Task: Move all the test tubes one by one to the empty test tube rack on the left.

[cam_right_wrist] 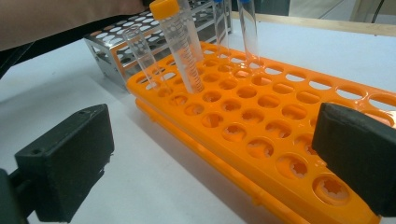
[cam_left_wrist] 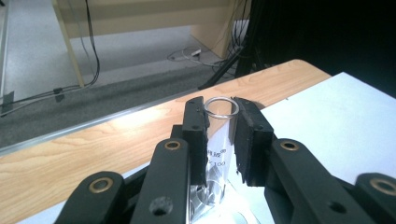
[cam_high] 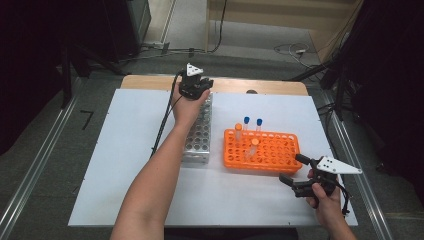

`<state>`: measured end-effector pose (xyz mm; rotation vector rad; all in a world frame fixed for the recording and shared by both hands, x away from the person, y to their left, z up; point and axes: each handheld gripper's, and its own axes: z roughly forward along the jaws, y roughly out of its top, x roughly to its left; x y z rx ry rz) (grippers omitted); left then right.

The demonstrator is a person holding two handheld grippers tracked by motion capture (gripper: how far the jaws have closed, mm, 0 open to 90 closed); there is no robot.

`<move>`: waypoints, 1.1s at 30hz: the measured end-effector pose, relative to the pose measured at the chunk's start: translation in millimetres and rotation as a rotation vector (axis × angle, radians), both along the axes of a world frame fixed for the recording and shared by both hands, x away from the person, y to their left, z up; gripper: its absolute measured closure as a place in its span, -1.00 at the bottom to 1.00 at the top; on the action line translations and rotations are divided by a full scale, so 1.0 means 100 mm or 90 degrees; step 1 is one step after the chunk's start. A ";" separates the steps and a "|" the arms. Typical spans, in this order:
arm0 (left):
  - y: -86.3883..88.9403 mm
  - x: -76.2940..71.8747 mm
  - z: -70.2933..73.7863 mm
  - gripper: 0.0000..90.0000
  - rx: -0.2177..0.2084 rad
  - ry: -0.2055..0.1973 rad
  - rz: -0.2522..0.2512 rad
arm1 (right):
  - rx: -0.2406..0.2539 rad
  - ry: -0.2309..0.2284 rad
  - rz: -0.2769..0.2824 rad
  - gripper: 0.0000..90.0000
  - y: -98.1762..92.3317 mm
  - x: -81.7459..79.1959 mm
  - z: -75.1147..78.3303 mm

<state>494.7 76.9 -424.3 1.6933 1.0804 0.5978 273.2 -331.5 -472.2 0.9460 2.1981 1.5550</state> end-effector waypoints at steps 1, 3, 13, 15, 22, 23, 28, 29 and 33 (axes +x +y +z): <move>0.00 0.00 0.00 0.68 0.002 0.007 0.002 | -0.001 -0.001 0.000 -1.00 0.00 0.00 0.00; 0.00 0.00 -0.01 0.67 0.008 0.021 0.005 | -0.001 -0.001 0.000 -1.00 0.00 0.00 0.00; 0.03 -0.01 -0.02 0.30 -0.010 0.059 -0.020 | 0.000 0.003 0.002 -1.00 0.02 0.00 0.00; 0.05 -0.07 0.02 -0.06 -0.045 0.056 -0.027 | -0.001 0.004 0.004 -1.00 0.03 0.00 -0.01; 0.11 -0.25 0.10 -0.73 -0.079 0.035 -0.044 | -0.001 0.003 0.005 -1.00 0.03 0.02 -0.01; 0.12 -0.30 0.12 -0.77 -0.087 0.031 -0.050 | -0.001 0.004 0.004 -1.00 0.03 0.02 -0.01; 0.18 -0.53 0.18 -0.92 -0.109 0.013 -0.072 | 0.002 0.010 0.004 -1.00 0.04 0.02 -0.01; 0.19 -0.59 0.19 -0.94 -0.108 0.012 -0.071 | 0.002 0.011 0.005 -1.00 0.05 0.02 -0.01; 0.24 -0.80 0.24 -1.00 -0.107 -0.001 -0.082 | -0.003 0.016 0.004 -1.00 0.09 0.02 -0.01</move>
